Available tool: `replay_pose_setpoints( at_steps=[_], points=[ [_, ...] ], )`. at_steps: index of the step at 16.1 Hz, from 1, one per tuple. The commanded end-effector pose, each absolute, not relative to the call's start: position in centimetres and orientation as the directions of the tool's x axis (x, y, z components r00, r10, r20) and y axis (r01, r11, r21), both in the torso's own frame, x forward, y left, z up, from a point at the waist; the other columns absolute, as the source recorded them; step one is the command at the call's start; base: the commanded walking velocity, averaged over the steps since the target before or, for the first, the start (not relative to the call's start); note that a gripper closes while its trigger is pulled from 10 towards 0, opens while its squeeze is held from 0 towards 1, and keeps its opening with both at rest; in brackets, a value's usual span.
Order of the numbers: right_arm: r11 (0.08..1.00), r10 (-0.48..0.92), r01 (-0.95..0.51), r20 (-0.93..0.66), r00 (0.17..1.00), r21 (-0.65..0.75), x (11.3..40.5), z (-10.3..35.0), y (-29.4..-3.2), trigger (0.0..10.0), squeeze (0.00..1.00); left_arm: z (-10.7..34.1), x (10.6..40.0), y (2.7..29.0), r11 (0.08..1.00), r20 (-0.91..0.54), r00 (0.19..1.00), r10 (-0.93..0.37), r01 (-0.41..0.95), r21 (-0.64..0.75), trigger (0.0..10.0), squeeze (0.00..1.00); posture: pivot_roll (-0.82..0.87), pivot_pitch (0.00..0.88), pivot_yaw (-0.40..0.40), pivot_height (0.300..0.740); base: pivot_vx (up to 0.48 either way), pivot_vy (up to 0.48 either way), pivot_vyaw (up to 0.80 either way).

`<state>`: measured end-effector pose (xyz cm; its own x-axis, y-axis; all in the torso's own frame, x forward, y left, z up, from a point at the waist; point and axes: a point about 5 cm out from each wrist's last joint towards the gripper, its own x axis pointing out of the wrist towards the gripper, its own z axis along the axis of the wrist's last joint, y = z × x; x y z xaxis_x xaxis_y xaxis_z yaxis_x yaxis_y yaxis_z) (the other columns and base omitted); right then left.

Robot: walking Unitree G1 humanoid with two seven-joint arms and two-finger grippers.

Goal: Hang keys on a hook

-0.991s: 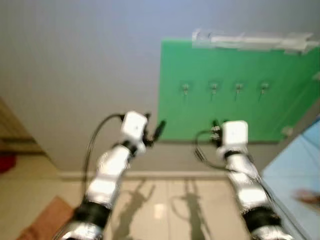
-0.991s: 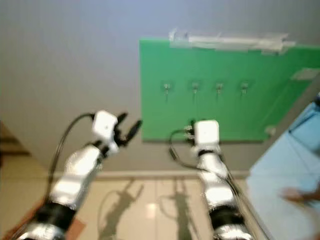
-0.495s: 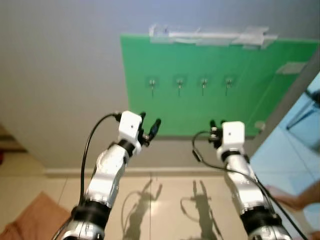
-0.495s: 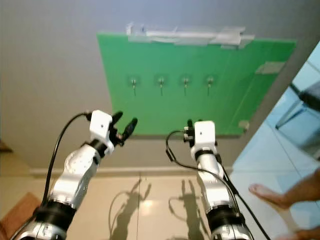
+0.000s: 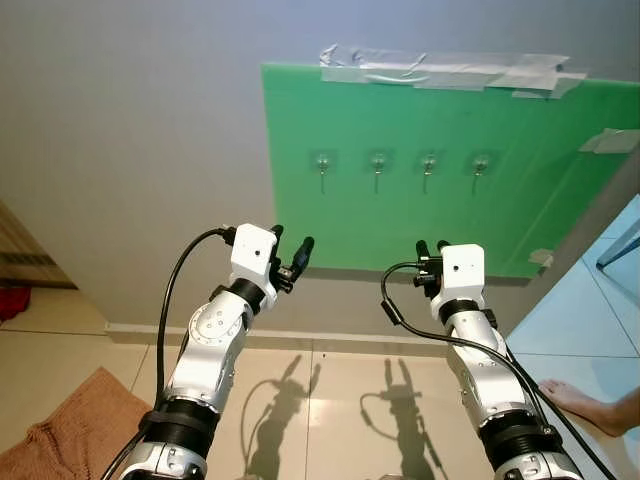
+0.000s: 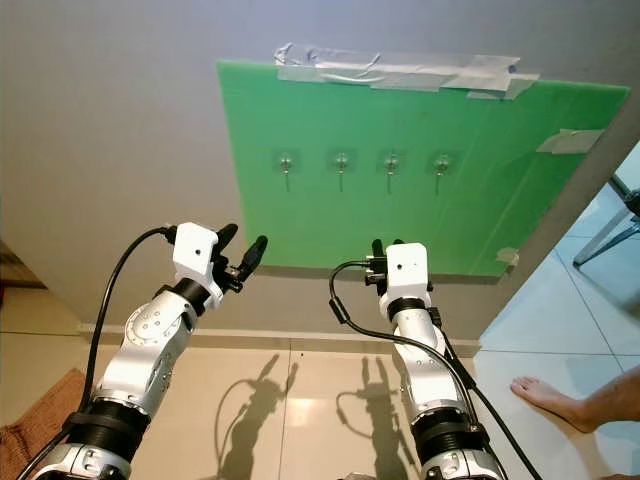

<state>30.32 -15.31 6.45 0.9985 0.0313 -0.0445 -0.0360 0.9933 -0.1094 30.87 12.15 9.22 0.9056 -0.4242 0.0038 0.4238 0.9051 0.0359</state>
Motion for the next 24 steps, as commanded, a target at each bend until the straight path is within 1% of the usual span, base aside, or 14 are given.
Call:
replay_pose_setpoints(
  at_steps=[1,2,4,5,6,8,10,11,15,20,24],
  points=[
    [0.996,-0.012,0.013,0.014,1.0,-0.09,30.5,7.4,-15.9,10.0,0.0,9.4,31.1,13.7,0.943,0.035,0.943,-0.332,0.331,0.008,10.0,0.0,-0.08,0.004,0.015,0.74,0.0,0.0,0.0],
    [0.996,-0.082,0.084,0.063,0.995,-0.042,30.6,8.3,-16.8,10.0,0.0,9.8,31.3,15.7,0.978,0.061,0.979,-0.193,0.197,-0.074,10.0,0.0,-0.08,0.003,0.016,0.74,0.0,0.0,0.0],
    [0.991,-0.132,0.129,0.086,0.987,0.037,30.6,9.1,-17.8,10.0,0.0,9.5,31.3,18.4,0.983,0.024,0.999,-0.046,0.049,-0.174,10.0,0.0,-0.09,0.003,0.02,0.74,0.0,0.0,0.0],
    [0.989,-0.146,0.142,0.09,0.985,0.044,30.5,9.3,-18.2,10.0,0.0,9.2,31.1,18.4,0.975,0.002,0.998,-0.056,0.055,-0.216,10.0,0.0,-0.09,0.002,0.018,0.74,0.0,0.0,0.0],
    [0.988,-0.15,0.146,0.088,0.985,0.045,30.4,9.2,-18.5,10.0,0.0,9.1,30.9,17.7,0.974,0.001,0.995,-0.1,0.098,-0.205,10.0,0.0,-0.09,0.002,0.018,0.74,0.0,0.0,0.0],
    [0.99,-0.143,0.144,0.064,0.988,-0.007,30.0,8.4,-18.6,10.0,0.0,8.9,30.7,15.6,0.965,-0.001,0.981,-0.196,0.193,-0.176,10.0,0.0,-0.09,0.0,0.018,0.74,0.0,0.0,0.0],
    [0.993,-0.111,0.112,0.051,0.992,-0.021,29.9,8.2,-17.9,10.0,0.0,9.0,30.7,14.9,0.959,0.003,0.972,-0.237,0.234,-0.162,10.0,0.0,-0.09,0.0,0.019,0.74,0.0,0.0,-0.28],
    [0.995,-0.092,0.093,0.043,0.995,-0.024,29.9,8.1,-17.5,10.0,0.0,9.1,30.7,14.9,0.957,0.0,0.97,-0.242,0.239,-0.163,10.0,0.0,-0.1,0.0,0.023,0.74,0.0,0.0,-0.7],
    [0.996,-0.078,0.079,0.021,0.997,-0.033,29.8,7.6,-17.3,10.0,0.0,9.0,30.8,15.1,0.958,-0.007,0.97,-0.243,0.239,-0.16,10.0,0.0,-0.1,0.0,0.025,0.74,0.0,0.0,-0.67],
    [0.997,-0.047,0.048,0.01,0.999,-0.057,29.9,7.5,-16.6,10.0,0.0,9.1,30.6,15.2,0.959,-0.006,0.968,-0.249,0.246,-0.142,10.0,0.0,-0.09,0.008,0.021,0.74,0.0,0.0,0.0],
    [0.997,-0.042,0.042,0.003,0.999,-0.065,29.9,7.5,-16.8,10.0,0.0,8.9,30.5,15.0,0.96,-0.008,0.969,-0.248,0.245,-0.134,10.0,0.0,-0.09,0.011,0.016,0.74,0.0,0.0,0.0]
  ],
)
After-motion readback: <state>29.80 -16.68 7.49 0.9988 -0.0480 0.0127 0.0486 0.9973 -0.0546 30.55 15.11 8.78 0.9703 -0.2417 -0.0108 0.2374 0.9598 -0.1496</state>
